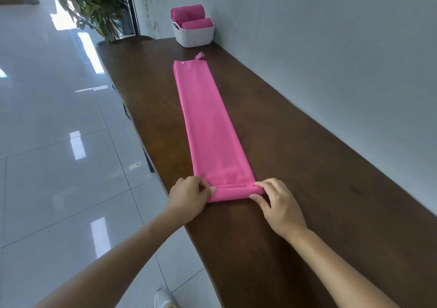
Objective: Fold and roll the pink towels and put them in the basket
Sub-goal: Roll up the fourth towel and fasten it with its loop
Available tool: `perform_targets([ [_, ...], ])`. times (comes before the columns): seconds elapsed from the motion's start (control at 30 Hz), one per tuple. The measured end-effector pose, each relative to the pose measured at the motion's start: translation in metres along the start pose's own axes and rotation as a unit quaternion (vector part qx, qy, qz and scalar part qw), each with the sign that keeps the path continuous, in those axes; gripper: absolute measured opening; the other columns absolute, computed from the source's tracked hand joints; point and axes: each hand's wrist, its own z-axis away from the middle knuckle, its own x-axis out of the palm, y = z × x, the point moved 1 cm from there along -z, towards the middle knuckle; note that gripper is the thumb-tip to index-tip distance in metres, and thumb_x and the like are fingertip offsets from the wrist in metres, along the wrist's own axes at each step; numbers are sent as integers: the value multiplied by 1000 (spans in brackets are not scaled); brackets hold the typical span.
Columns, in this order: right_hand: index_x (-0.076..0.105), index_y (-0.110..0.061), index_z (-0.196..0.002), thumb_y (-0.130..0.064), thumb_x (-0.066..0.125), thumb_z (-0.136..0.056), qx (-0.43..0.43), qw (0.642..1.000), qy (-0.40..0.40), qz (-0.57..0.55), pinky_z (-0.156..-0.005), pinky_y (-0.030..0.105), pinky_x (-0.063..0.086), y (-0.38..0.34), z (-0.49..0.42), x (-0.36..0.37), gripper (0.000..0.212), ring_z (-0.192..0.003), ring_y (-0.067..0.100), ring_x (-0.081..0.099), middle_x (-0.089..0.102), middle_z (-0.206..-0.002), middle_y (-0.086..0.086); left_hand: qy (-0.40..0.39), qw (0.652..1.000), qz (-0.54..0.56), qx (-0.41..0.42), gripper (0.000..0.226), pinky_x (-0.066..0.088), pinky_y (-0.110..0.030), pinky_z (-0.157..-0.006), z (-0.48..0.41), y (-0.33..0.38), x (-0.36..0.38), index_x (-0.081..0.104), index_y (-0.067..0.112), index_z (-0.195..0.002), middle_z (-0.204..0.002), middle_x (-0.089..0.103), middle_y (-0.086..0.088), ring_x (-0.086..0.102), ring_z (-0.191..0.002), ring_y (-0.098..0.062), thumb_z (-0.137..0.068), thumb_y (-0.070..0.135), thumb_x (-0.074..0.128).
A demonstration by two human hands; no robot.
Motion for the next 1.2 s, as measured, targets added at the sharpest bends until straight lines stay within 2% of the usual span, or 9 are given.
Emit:
perform_targets([
  [0.13,64,-31,-112,-61,55,-91,66,995,-29,-70,-76,14,45,-7,-11,-8,37,-88,-1,54,56,-95,-23,41,997,67,-4,14,53,-24,-70,0,-2,-2,64,27,-82,-86,65,11,62,-81,-8,-93,32,71],
  [0.27,62,-34,-96,-62,62,-87,134,983,-69,-107,-63,16,43,-13,-27,-9,30,-80,3,60,63,-86,-15,109,992,48,45,20,46,-17,-69,6,-5,-2,56,28,-79,-90,61,15,57,-82,-5,-94,29,69],
  [0.4,64,-31,-88,-63,64,-86,196,964,-121,-133,-66,23,51,-13,-46,-8,33,-76,5,66,70,-78,-10,108,989,17,95,16,38,-10,-64,6,-9,-9,58,29,-86,-90,57,17,54,-79,-3,-96,40,65],
  [0.53,69,-25,-89,-58,67,-88,242,947,-164,-131,-63,21,45,-16,-62,-12,33,-73,3,68,73,-72,-9,67,984,-16,161,28,47,-13,-77,1,-22,-13,62,31,-107,-105,54,19,54,-91,-3,-91,54,66],
  [0.63,66,-25,-91,-58,70,-86,260,945,-156,-127,-65,23,47,-21,-71,-10,33,-71,5,69,73,-70,-7,53,983,-28,171,34,47,-13,-83,-3,-29,-16,63,31,-115,-110,51,19,52,-98,-3,-92,55,63],
  [0.73,57,-29,-93,-61,64,-88,254,955,-121,-94,-61,23,48,-27,-72,-7,32,-71,7,68,70,-73,-5,56,988,-14,142,34,49,-16,-84,-11,-29,-18,62,30,-115,-105,56,17,53,-96,-5,-93,57,59],
  [0.9,52,-33,-101,-66,36,-94,190,980,-51,-31,-57,14,37,-36,-52,-1,38,-78,0,59,62,-89,-13,54,994,-7,91,28,52,-25,-73,-24,-27,-23,61,27,-97,-87,59,14,56,-82,-6,-93,55,64],
  [1.07,50,-36,-128,-59,48,-97,164,984,-62,-39,-80,17,44,-41,-40,6,39,-103,2,54,52,-116,-17,46,998,25,38,30,56,-31,-69,-40,-29,-30,58,28,-85,-80,63,13,60,-80,-8,-88,55,70],
  [1.2,51,-33,-121,-66,43,-93,162,984,-72,-34,-79,15,42,-39,-44,6,44,-105,2,52,53,-114,-17,60,997,32,29,31,58,-32,-76,-42,-26,-27,57,26,-88,-88,61,11,59,-83,-10,-87,52,73],
])
